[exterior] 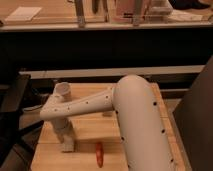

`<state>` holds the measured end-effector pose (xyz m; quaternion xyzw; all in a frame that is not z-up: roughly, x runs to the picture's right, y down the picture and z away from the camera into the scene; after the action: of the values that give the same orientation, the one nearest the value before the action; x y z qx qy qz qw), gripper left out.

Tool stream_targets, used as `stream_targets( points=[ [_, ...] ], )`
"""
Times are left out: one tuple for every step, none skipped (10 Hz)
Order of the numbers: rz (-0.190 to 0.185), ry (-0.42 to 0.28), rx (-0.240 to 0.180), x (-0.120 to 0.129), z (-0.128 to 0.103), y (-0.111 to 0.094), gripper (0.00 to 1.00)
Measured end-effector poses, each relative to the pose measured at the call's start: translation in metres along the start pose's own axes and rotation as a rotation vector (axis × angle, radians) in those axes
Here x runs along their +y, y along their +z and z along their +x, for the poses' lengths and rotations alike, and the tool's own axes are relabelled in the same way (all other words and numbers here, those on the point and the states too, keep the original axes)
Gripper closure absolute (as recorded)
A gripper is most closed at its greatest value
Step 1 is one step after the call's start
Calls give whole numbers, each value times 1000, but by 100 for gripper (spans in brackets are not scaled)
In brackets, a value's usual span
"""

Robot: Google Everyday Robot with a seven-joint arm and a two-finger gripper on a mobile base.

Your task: Wipe the white sponge on the table

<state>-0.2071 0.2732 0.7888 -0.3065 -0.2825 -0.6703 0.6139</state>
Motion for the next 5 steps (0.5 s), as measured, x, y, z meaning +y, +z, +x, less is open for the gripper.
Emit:
stream_targets(
  points=[
    [-1,4,3,1,2,-3,95],
    [0,1,3,4,3,-6,95],
    [2,5,5,14,6,-6,95],
    [9,11,6,20,8,-6,95],
    [16,19,7,31,11,-6,95]
  ],
)
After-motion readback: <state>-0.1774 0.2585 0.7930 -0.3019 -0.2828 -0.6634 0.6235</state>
